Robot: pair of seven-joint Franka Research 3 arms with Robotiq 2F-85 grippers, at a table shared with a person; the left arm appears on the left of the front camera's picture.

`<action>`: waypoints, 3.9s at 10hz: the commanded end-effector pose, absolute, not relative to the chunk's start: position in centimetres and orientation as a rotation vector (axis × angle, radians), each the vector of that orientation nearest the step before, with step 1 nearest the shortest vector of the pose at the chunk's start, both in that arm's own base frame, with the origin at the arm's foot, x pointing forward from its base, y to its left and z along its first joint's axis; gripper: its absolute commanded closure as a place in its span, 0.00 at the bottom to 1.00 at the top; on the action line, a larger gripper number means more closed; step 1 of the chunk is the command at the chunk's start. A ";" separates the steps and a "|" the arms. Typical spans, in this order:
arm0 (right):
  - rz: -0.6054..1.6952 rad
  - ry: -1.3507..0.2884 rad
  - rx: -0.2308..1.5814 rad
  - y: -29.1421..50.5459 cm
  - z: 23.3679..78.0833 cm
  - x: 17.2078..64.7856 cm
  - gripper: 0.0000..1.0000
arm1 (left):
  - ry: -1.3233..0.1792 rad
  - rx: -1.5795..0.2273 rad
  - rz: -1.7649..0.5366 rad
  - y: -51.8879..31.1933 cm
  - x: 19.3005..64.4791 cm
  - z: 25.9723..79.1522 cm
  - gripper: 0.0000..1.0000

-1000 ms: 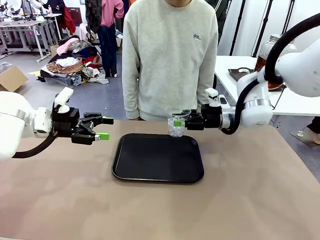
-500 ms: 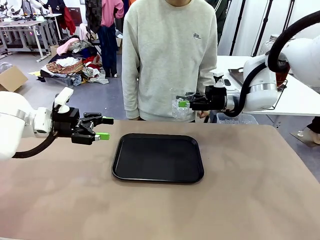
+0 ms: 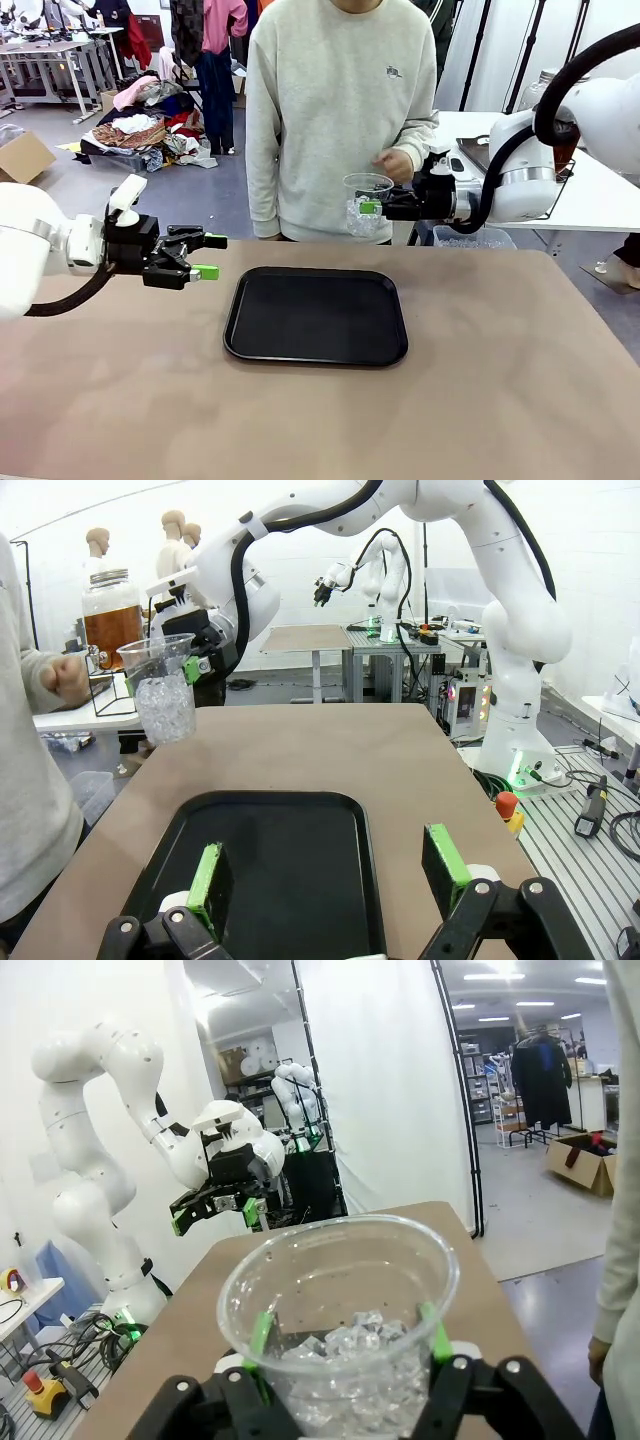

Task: Pour the drink into the iced cup.
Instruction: Open the gripper to release the iced cup you were holding.

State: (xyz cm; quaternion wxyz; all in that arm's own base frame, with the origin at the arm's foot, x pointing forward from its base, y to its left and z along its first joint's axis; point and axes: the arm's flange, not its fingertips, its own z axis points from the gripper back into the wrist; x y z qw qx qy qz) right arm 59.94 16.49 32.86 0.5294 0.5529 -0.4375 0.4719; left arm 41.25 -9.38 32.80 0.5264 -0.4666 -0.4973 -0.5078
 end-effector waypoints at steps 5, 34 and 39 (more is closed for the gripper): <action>1.132 -1.017 1.302 17.1 33.5 61.1 0.30 | -1.200 -1.111 -1.217 -9.4 41.1 32.9 0.00; 1.152 -0.977 1.296 17.4 33.2 61.1 0.02 | -1.200 -1.111 -1.217 -9.4 41.1 32.9 0.00; 1.099 -1.001 1.248 13.0 32.6 59.5 0.00 | -1.200 -1.111 -1.217 -9.4 41.1 32.9 0.00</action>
